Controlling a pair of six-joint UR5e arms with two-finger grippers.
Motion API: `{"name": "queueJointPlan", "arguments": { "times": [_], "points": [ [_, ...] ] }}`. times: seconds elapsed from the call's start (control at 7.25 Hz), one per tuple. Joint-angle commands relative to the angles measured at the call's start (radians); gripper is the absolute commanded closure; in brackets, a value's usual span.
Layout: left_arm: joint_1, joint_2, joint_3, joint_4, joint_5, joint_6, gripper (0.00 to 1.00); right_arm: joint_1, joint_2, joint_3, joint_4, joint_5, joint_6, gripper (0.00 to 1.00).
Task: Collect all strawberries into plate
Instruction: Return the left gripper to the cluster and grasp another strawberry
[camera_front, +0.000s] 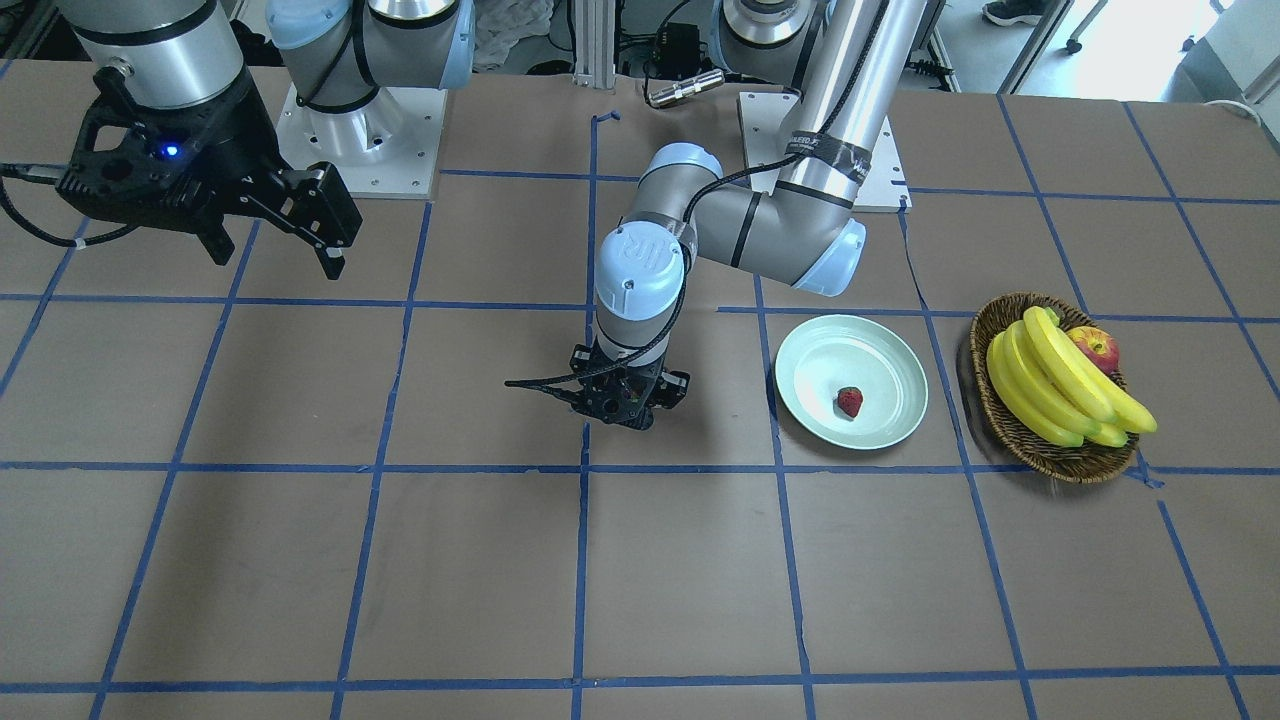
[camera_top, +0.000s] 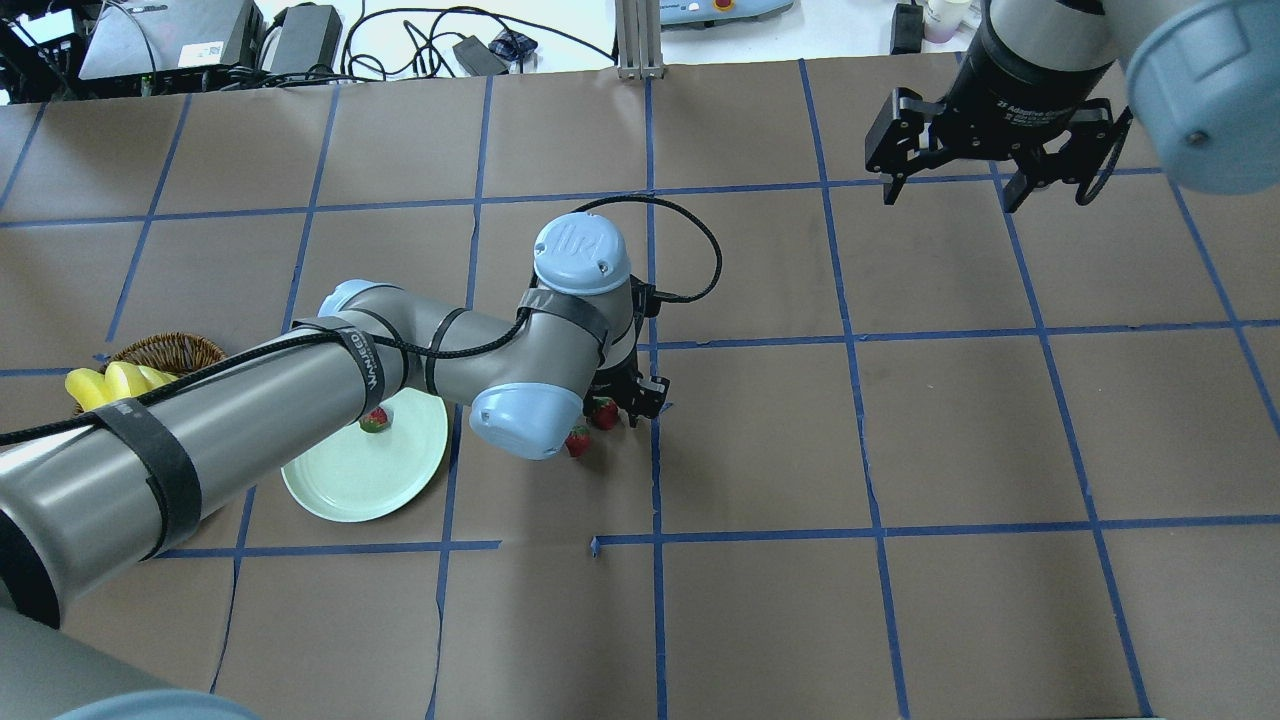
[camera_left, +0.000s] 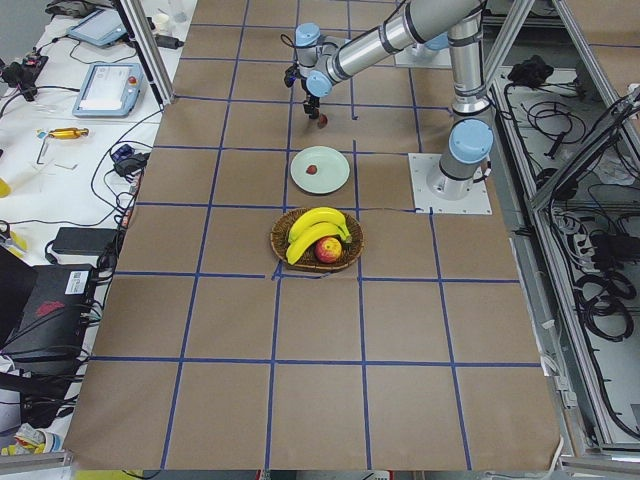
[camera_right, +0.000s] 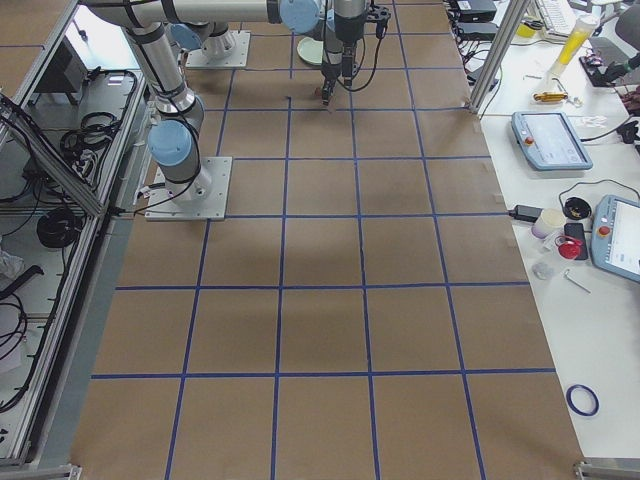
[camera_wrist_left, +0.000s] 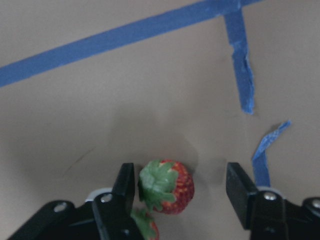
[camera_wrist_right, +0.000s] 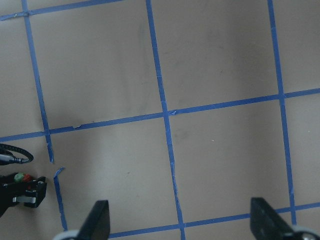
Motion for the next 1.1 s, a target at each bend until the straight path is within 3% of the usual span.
{"name": "queueJointPlan", "arguments": {
  "times": [0.0, 0.14, 0.41, 0.69, 0.97],
  "points": [
    [-0.001, 0.003, 0.000, 0.001, -0.001, 0.001, 0.53, 0.000, 0.000, 0.000, 0.000, 0.000, 0.000, 0.00],
    [0.000, 0.014, 0.002, 0.003, 0.001, 0.006, 0.70, 0.000, 0.000, 0.000, 0.000, 0.000, -0.001, 0.00],
    [0.002, 0.029, 0.033, -0.012, 0.016, 0.030, 0.94, 0.000, 0.000, 0.000, 0.000, 0.000, -0.001, 0.00],
    [0.095, 0.075, 0.051, -0.078, 0.024, 0.044, 0.94, 0.000, 0.000, 0.000, 0.000, -0.002, -0.001, 0.00],
    [0.286, 0.170, 0.025, -0.318, 0.032, 0.177, 0.95, 0.000, 0.001, 0.000, 0.000, 0.000, -0.001, 0.00]
  ]
}}
